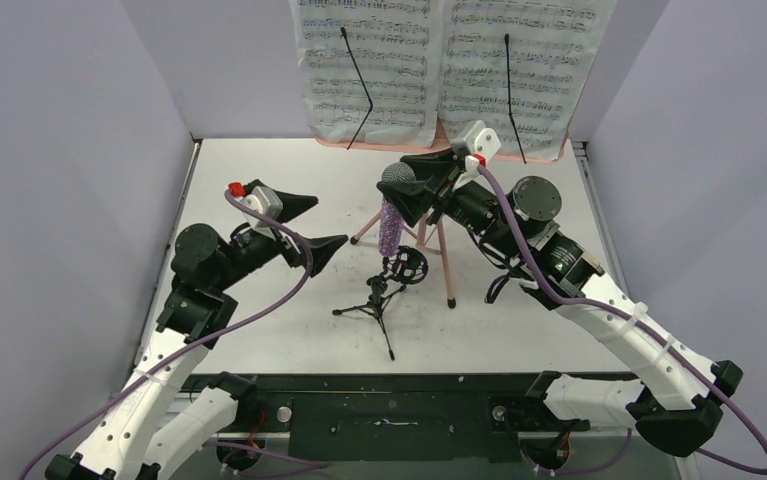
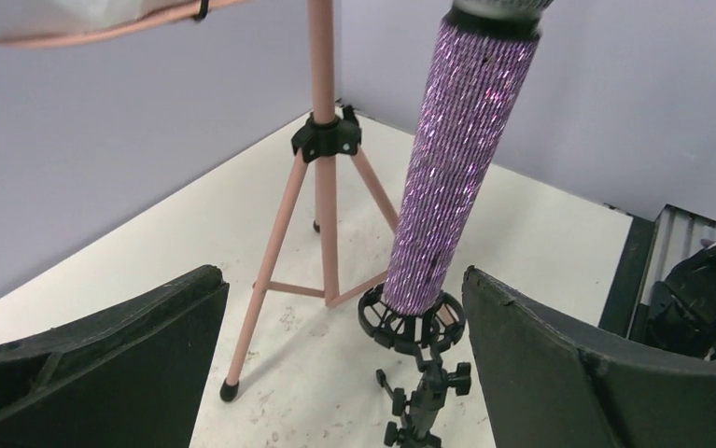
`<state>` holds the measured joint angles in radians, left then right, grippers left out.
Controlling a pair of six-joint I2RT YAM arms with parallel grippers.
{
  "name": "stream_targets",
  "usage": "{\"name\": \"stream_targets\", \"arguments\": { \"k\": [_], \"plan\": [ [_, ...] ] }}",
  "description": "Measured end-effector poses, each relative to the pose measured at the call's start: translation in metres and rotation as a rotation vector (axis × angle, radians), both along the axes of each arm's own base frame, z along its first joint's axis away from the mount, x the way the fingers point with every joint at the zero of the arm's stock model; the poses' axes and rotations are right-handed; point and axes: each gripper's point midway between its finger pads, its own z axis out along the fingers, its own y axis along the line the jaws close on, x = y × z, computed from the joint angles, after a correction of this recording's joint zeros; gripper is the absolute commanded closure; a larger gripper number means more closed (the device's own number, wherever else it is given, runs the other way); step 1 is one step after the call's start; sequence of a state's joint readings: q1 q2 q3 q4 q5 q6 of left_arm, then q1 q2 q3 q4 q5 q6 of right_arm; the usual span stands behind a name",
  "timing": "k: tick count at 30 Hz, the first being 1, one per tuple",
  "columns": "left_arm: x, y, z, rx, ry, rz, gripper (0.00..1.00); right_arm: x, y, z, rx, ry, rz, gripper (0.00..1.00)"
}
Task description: Set up the instrument practice props
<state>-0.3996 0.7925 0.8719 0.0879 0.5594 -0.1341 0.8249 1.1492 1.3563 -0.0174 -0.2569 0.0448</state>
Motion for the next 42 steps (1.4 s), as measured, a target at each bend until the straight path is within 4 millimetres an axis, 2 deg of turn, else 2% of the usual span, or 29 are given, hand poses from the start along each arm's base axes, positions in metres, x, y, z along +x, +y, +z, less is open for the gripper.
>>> {"name": "stream_targets", "arguments": {
  "k": [8,12,17,23,25,35,42],
  "plan": [
    [0.012,0.009,-0.03,0.024,0.041,0.082,0.03,0.011,-0.035,0.004,0.071,0.03,-0.178,0.95],
    [0.016,0.008,-0.037,0.031,0.056,0.091,0.03,0.017,-0.05,0.002,0.117,0.069,-0.258,0.95],
    [0.022,0.003,-0.045,0.044,0.071,0.073,0.01,0.021,-0.069,-0.004,0.189,0.131,-0.348,0.95],
    [0.026,-0.01,-0.064,0.09,0.103,0.018,0.0,0.022,-0.089,-0.013,0.262,0.189,-0.425,0.95],
    [0.027,-0.016,-0.071,0.107,0.115,-0.003,0.05,0.023,-0.092,-0.015,0.275,0.2,-0.441,0.95],
    [0.025,-0.043,-0.103,0.19,0.142,-0.095,0.09,0.03,-0.098,-0.032,0.271,0.231,-0.501,0.95],
    [0.008,-0.061,-0.117,0.245,0.139,-0.202,0.09,0.035,-0.102,-0.037,0.256,0.227,-0.538,0.95]
  ]
}}
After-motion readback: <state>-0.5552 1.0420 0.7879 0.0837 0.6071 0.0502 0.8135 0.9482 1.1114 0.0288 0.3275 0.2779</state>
